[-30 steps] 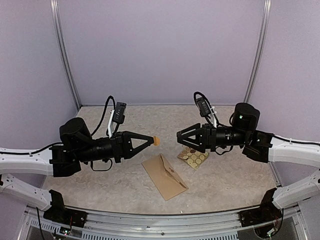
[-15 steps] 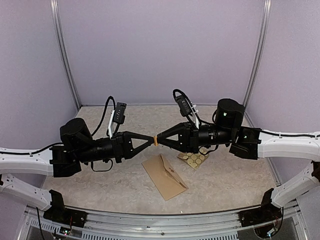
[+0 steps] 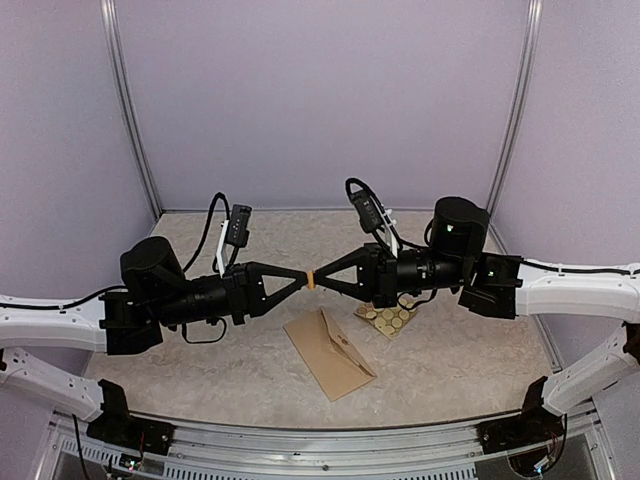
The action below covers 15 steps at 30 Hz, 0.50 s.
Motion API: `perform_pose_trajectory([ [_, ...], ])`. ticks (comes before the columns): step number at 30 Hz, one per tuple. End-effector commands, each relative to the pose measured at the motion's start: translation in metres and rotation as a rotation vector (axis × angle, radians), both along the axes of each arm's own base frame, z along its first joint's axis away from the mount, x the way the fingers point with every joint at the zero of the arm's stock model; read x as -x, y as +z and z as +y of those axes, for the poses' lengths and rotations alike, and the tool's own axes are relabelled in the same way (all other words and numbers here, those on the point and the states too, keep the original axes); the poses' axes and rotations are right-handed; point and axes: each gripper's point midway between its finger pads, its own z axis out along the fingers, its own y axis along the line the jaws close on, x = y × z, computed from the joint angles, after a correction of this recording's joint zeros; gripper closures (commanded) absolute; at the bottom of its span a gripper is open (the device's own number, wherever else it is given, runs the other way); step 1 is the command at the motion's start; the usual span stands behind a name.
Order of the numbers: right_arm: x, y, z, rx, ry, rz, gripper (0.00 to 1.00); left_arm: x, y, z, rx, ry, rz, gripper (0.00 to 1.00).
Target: Place the letter into the envelope and seal it
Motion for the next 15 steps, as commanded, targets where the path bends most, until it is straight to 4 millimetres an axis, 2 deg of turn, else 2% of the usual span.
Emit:
perform_pose_trajectory([
  [1, 0.0065, 0.0152, -0.0050, -0.045, -0.004, -0.036, 1.00, -0.0101, -0.0077, 0.0029, -0.025, 0.068, 0.004, 1.00],
  [14, -0.0012, 0.0104, -0.0091, -0.027, -0.061, -0.032, 1.00, -0.0137, -0.0119, 0.0042, -0.041, 0.089, 0.011, 1.00],
  [15, -0.0020, 0.0094, -0.0089, -0.024, -0.063, -0.030, 0.97, -0.0125, -0.0115, 0.0039, -0.038, 0.082, 0.010, 1.00],
])
